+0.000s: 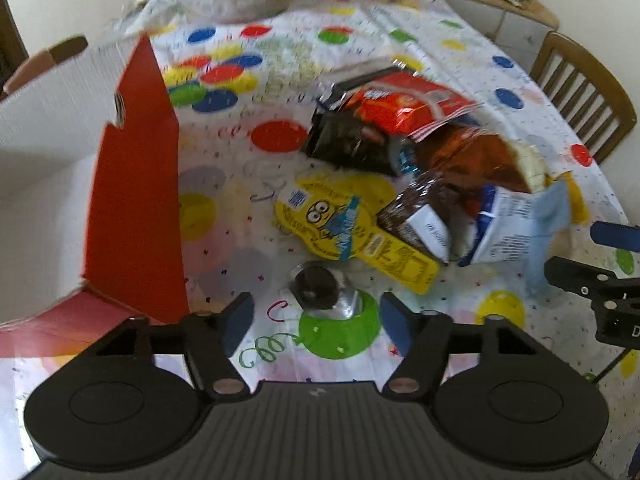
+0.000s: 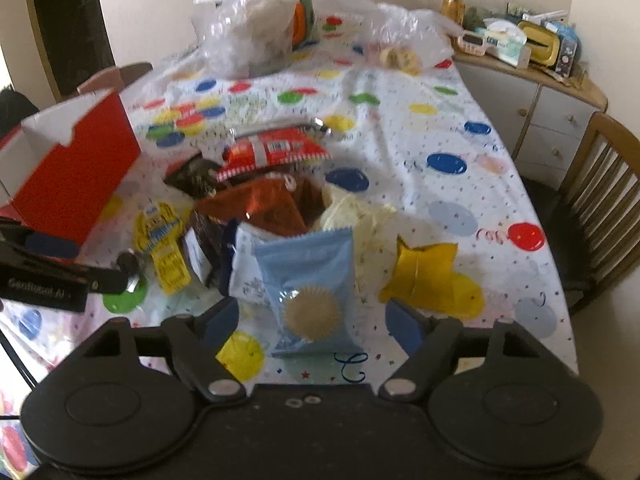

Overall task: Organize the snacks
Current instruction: 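Grasp the blue cookie packet with the right gripper while the left gripper grasps a dark round candy, then lift the blue cookie packet with the right gripper and carry it over the red box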

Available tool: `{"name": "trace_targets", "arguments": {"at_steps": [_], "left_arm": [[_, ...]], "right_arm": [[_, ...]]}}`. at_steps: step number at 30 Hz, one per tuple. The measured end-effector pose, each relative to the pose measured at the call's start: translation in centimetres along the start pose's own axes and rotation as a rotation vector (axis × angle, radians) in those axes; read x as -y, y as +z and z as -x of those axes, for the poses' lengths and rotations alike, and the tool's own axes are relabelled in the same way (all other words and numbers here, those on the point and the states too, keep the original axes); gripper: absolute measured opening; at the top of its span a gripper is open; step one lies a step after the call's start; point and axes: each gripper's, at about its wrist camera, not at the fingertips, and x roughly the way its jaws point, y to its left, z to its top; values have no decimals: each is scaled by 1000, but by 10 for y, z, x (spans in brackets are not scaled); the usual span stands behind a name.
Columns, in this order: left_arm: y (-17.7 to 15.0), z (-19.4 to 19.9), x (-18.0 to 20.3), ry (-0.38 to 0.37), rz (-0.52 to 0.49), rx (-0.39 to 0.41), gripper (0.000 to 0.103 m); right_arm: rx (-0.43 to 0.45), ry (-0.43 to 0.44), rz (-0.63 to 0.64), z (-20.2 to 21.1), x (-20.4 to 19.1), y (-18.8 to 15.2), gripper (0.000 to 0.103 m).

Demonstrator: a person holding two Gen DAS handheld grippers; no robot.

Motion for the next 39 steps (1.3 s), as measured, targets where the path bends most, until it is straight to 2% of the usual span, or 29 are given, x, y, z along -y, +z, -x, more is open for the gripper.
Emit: {"name": "trace_targets", "arguments": {"at_steps": [7,10,14,20,26,38,39], "left_arm": [[6,-17,-4,-38,-10,-26,59],[7,-18,-4,-38,-21,-23,57],[7,-17,-2,-31,-32,-15,43],[6,-16,-3,-41,-27,-5,38],[3,-13,-5,-56,-7,-5,33],[-15,15,-16,-63,64,18,32],[-16,20,-17,-62,68,23,25]], "right_arm": [[-10,14,-4,-11,2,3,70],[-18,18,-2,-15,2,4,62],[-25,21,-1,-19,1,3,52],[-28,13,-3,-19,0,2,46],[-29,19,-21,-11,1,0,45],[-20,63,-45,27,-9,-8,45],[-18,67,-43,31,-11,-8,45]]}}
